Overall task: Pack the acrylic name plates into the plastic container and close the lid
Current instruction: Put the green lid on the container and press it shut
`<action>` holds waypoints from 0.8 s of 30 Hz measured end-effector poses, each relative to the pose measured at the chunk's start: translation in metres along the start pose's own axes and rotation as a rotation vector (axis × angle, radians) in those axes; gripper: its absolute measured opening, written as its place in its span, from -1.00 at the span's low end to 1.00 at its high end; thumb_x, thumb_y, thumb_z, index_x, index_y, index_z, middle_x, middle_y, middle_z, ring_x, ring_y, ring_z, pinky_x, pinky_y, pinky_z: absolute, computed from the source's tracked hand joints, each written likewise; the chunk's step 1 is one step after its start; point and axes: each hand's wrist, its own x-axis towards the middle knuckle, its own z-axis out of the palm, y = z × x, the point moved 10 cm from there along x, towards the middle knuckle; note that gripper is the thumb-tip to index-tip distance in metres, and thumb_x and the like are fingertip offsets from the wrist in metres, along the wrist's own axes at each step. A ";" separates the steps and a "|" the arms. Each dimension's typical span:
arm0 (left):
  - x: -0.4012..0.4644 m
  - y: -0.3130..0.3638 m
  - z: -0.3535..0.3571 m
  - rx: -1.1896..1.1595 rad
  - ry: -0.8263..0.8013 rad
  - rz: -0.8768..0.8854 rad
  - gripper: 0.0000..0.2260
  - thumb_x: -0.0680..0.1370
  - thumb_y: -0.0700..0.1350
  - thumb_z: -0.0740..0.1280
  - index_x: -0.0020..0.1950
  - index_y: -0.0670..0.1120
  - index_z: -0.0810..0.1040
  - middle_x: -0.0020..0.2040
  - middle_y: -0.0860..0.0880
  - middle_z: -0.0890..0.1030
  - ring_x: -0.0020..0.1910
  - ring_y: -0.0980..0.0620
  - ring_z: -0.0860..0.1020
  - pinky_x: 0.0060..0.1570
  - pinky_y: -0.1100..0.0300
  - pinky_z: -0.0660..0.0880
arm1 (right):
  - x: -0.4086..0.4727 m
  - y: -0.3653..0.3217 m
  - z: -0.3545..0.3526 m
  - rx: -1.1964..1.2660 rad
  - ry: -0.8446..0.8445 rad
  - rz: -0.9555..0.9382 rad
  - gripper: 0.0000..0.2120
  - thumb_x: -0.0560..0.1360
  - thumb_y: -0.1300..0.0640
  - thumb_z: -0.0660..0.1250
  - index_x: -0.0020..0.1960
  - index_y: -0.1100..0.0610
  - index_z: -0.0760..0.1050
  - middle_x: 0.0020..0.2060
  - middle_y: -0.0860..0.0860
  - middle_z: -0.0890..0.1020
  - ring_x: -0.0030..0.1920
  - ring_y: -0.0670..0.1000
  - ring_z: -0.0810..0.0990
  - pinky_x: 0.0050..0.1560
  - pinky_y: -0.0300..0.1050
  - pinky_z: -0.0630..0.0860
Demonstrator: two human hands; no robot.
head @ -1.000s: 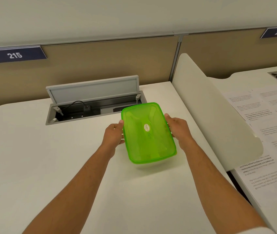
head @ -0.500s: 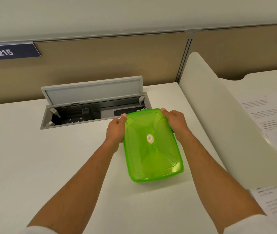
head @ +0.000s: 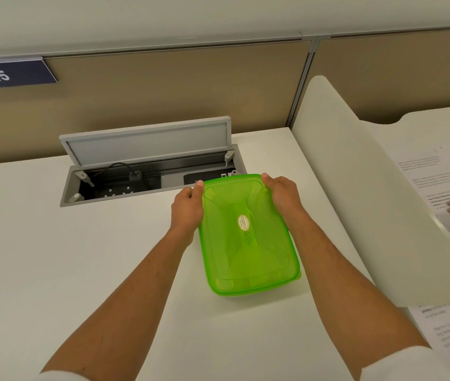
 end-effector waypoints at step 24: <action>-0.007 -0.002 -0.006 0.057 0.017 -0.089 -0.57 0.57 0.28 0.18 -0.20 -0.08 0.39 -0.26 -0.06 0.46 -0.23 -0.05 0.42 -0.27 0.12 0.39 | -0.012 -0.012 -0.005 -0.230 -0.006 -0.096 -0.53 0.49 -0.29 0.27 -0.19 0.14 0.42 -0.28 0.04 0.52 -0.24 0.02 0.47 -0.18 -0.06 0.41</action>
